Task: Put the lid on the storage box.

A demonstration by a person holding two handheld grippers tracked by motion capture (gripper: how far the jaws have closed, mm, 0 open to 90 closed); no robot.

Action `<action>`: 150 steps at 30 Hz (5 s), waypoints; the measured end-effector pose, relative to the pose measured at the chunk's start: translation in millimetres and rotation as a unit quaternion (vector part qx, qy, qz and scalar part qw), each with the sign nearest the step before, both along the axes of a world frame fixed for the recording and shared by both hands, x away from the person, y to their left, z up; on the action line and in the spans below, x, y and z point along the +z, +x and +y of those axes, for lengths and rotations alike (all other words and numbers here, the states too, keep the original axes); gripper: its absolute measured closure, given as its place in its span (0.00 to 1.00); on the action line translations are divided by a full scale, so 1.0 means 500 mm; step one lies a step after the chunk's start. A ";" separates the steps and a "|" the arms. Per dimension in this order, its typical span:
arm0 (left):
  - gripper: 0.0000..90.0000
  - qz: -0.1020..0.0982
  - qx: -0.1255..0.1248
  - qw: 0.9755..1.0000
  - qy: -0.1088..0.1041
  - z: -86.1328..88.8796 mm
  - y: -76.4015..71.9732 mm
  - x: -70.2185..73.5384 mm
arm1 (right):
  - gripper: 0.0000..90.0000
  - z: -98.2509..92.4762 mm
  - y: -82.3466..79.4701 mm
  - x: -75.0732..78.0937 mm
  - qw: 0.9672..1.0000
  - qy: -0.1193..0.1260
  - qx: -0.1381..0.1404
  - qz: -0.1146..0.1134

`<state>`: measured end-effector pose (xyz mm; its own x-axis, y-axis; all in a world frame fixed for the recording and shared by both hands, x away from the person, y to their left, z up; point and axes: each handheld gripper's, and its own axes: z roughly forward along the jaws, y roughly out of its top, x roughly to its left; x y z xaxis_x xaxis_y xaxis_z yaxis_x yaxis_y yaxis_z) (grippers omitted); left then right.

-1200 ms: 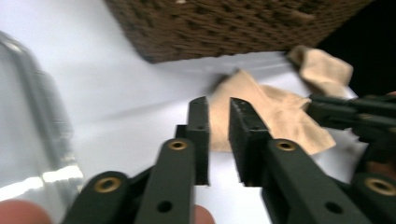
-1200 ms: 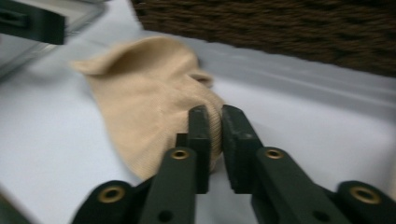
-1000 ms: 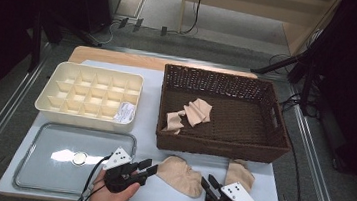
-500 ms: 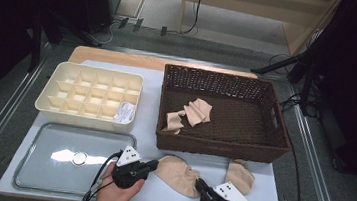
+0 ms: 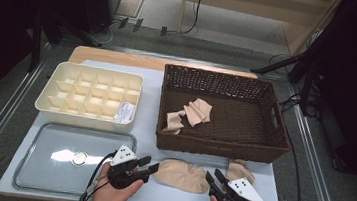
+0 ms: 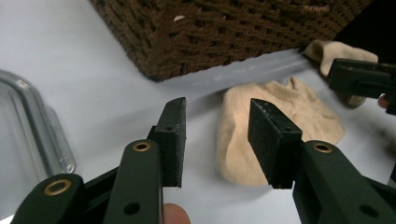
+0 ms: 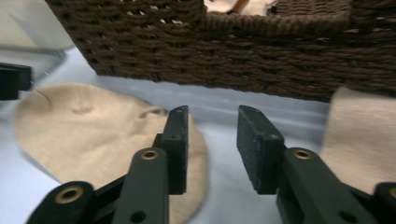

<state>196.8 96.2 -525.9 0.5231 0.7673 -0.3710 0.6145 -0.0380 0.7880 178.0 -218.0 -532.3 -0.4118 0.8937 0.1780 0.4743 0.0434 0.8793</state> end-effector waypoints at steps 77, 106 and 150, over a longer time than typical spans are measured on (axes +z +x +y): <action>0.62 -0.039 -0.020 0.998 -0.048 0.024 -0.014 0.027 | 0.67 -0.102 -0.031 0.029 0.998 0.059 -0.035 -0.008; 0.57 -0.035 -0.097 0.993 -0.065 -0.025 -0.038 0.021 | 0.90 0.067 -0.078 0.047 0.993 0.010 0.111 -0.026; 0.76 -0.015 -0.080 0.997 0.010 -0.041 -0.089 -0.008 | 0.79 -0.034 -0.015 0.022 0.999 0.023 0.027 -0.004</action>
<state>152.1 75.9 -530.0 0.6497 0.6804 -0.3389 0.5757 -0.1492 0.8039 170.3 -234.9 -521.3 -0.4616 0.8608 0.2144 0.4651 0.0291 0.8848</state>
